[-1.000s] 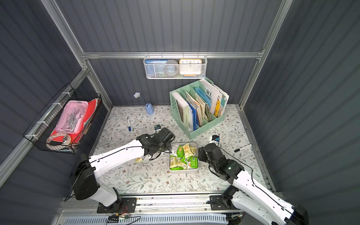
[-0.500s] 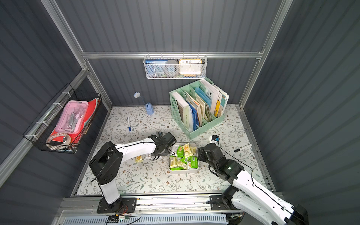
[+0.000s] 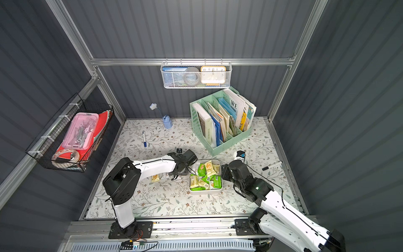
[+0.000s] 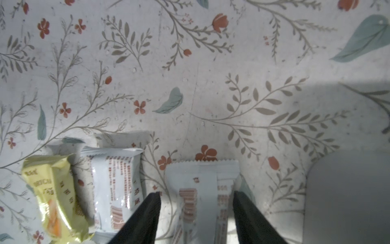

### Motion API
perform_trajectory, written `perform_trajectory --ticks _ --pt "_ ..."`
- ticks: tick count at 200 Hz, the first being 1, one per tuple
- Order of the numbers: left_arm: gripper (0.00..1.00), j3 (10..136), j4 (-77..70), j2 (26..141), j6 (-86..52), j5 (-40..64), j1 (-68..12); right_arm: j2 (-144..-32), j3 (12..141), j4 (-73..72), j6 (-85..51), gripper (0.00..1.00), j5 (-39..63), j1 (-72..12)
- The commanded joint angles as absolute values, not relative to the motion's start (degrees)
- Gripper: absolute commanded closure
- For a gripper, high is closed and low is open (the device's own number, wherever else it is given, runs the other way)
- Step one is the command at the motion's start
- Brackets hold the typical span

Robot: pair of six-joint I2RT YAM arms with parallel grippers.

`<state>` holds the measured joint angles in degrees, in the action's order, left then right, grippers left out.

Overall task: Take the cookies out of the storage box
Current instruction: Place the cookie at the center of the board, then pick up the cookie from the storage box.

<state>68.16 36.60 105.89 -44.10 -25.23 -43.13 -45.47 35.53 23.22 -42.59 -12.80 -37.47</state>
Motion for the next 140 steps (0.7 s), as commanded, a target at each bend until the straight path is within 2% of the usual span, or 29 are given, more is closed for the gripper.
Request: perform_trajectory --ticks 1,29,61,98,140 --pt "0.39 68.13 34.74 96.04 -46.39 -24.02 -42.83 -46.45 37.44 21.76 -39.86 0.54 -7.18 -37.28" --pt "0.39 63.11 23.44 83.71 -51.06 -16.86 -42.84 -52.19 39.39 19.31 -38.88 0.54 0.25 -37.43" --pt "0.38 57.06 16.18 78.27 -58.08 -13.24 -42.80 -62.95 46.22 23.83 -32.36 0.50 3.16 -37.55" --pt "0.38 48.67 8.82 73.46 -65.31 -13.79 -42.81 -75.36 56.20 34.91 -23.48 0.41 -1.90 -38.64" --pt "0.38 44.76 8.52 69.00 -68.80 -17.00 -42.65 -84.99 63.43 41.07 -19.14 0.32 -8.56 -41.00"
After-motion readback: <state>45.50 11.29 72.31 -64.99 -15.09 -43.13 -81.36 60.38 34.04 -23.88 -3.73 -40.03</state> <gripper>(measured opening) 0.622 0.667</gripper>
